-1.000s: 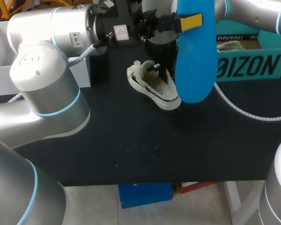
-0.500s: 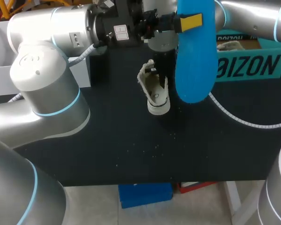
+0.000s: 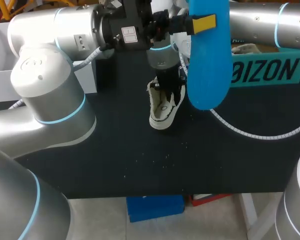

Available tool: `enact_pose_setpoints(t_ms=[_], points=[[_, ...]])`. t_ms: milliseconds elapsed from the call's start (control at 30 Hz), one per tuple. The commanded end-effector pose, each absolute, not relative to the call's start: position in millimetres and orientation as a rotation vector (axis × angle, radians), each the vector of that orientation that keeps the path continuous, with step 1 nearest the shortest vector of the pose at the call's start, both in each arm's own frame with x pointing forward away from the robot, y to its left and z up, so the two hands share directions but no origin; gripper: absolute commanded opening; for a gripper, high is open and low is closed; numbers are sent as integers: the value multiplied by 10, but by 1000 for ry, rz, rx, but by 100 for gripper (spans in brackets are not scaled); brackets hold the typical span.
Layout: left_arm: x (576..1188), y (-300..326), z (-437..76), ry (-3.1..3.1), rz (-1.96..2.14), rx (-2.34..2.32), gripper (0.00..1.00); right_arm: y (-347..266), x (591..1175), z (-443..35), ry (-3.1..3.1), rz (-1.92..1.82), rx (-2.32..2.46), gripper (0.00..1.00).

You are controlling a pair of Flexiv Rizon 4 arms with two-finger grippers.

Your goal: Take the shoe out of the shoebox, open the shoe tongue, remove and reinsert the insole, then place the shoe into the shoebox

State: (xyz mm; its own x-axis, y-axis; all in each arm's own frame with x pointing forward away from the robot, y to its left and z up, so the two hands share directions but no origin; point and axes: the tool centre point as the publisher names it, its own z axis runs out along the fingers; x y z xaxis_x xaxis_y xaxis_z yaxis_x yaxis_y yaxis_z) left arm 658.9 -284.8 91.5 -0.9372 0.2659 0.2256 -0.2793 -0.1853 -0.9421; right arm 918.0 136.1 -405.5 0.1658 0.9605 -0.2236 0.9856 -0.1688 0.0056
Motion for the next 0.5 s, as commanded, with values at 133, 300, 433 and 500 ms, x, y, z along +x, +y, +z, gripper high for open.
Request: enact_pose_setpoints(t_ms=[133,300,433,500], points=[[6588,-2857,908,-1736,2180,16,0,1398,9198,-3870,1994,-178,2228,100],[6588,-2857,908,-1736,2180,16,0,1275,9169,-3405,2103,6,2238,100],[6588,-2857,908,-1736,2180,16,0,1189,9160,-3071,2163,176,2237,100],[6588,-2857,908,-1736,2180,16,0,1149,9156,-2950,2192,261,2265,100]])
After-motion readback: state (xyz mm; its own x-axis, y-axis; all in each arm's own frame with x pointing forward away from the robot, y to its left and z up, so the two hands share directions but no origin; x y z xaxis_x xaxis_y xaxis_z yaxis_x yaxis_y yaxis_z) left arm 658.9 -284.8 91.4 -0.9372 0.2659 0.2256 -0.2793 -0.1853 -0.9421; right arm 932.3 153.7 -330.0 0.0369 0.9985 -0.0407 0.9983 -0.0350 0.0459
